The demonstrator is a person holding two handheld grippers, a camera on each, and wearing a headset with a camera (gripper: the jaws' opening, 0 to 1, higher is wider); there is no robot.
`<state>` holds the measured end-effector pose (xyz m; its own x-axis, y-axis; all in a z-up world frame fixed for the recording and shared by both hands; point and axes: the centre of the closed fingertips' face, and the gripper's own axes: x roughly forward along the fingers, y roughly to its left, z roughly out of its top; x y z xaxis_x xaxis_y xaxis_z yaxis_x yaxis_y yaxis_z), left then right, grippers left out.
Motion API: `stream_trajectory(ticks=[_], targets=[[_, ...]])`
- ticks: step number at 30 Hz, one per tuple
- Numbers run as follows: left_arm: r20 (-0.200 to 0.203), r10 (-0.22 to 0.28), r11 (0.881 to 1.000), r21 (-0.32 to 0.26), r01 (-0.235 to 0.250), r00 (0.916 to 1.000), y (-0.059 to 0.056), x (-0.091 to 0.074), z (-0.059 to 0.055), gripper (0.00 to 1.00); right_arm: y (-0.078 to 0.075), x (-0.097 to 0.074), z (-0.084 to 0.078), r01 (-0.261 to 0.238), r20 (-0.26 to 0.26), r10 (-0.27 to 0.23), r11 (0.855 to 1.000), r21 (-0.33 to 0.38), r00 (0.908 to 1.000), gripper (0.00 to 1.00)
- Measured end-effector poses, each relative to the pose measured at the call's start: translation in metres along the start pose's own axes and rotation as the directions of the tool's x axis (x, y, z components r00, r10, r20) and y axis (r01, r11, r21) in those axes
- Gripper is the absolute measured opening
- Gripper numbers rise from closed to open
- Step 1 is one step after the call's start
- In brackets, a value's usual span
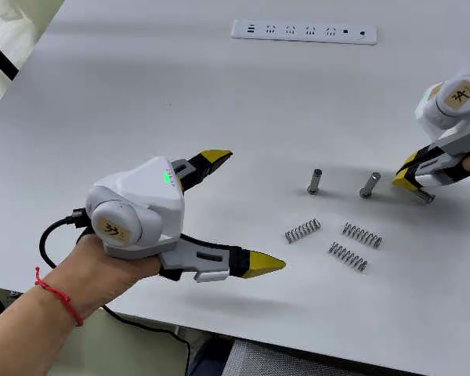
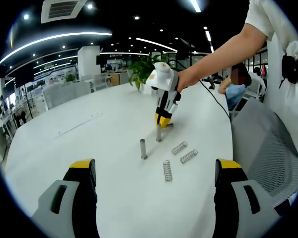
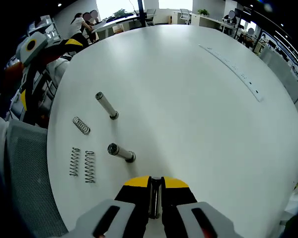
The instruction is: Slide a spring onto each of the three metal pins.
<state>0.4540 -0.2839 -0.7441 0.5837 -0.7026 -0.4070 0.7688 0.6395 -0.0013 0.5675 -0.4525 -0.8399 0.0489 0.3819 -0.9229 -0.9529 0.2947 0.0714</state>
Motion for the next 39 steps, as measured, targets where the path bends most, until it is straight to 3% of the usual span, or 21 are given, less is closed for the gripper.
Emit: stream_trajectory(ticks=[14, 24, 39], targets=[[0.003, -0.004, 1.000, 0.007, 0.004, 1.0000, -0.002, 0.001, 0.003, 0.99, 0.000, -0.026, -0.003, 0.028, 0.055, -0.029, 1.000, 0.008, 0.9981, 0.04], [0.005, -0.005, 1.000, 0.012, 0.005, 1.0000, -0.004, 0.001, 0.006, 0.99, -0.008, -0.037, -0.013, 0.046, 0.090, -0.049, 0.998, 0.037, 0.9947, 0.04], [0.002, -0.013, 1.000, 0.017, 0.013, 0.9999, -0.006, 0.002, 0.008, 0.99, -0.002, -0.050, -0.027, 0.065, 0.132, -0.075, 0.995, 0.077, 0.9885, 0.04]])
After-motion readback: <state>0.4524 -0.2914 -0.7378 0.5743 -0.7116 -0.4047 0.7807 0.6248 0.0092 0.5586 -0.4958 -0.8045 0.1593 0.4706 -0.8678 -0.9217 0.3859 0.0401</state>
